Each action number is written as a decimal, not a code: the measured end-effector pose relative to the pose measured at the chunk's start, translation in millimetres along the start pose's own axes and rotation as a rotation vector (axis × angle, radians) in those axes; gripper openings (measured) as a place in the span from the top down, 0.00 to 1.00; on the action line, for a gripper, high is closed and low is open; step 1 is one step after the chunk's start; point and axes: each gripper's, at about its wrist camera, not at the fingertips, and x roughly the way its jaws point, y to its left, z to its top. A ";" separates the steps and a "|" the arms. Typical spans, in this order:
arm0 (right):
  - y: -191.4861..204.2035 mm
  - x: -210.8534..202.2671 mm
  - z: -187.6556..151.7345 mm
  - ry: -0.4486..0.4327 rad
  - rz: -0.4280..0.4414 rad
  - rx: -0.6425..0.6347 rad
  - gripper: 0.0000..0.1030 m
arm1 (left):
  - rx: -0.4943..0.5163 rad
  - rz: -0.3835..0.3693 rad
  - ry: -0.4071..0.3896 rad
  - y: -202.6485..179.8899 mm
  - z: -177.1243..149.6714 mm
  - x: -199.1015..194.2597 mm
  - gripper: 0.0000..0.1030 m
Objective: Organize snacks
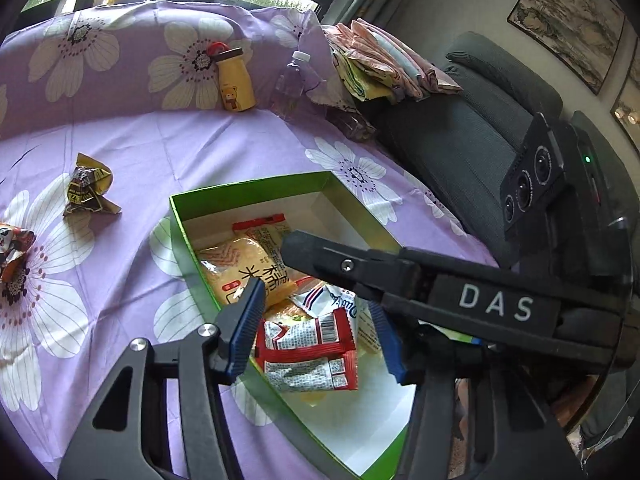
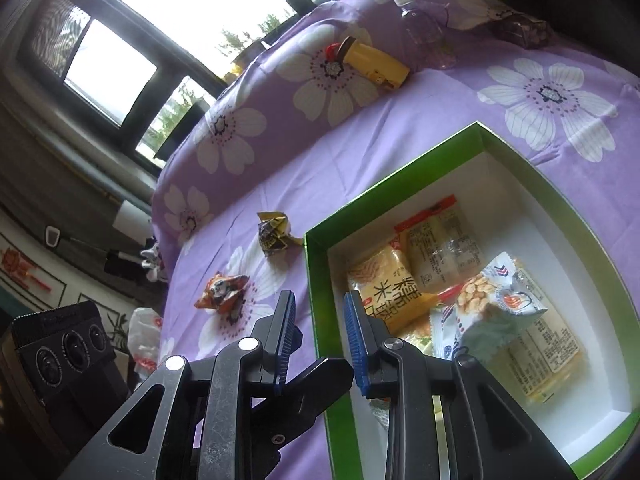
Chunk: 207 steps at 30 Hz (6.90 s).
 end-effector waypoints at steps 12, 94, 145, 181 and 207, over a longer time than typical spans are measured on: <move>-16.1 -24.3 6.7 -0.076 -0.104 0.015 0.72 | -0.022 0.038 0.010 -4.8 -2.1 0.8 0.47; 121.1 88.1 -49.8 0.209 0.158 -0.265 0.55 | -0.083 0.170 -0.054 106.4 -30.9 -100.1 0.42; 39.0 3.9 -5.5 -0.149 -0.257 -0.228 0.22 | -0.248 0.461 -0.099 147.3 -45.1 -139.8 0.13; 129.8 268.1 45.2 0.133 -0.460 -0.231 0.38 | -0.492 0.501 -0.130 248.8 -83.2 -174.3 0.13; 102.4 110.7 -118.8 0.395 -0.201 -0.361 0.52 | -0.262 0.659 -0.106 182.9 -89.3 -150.8 0.13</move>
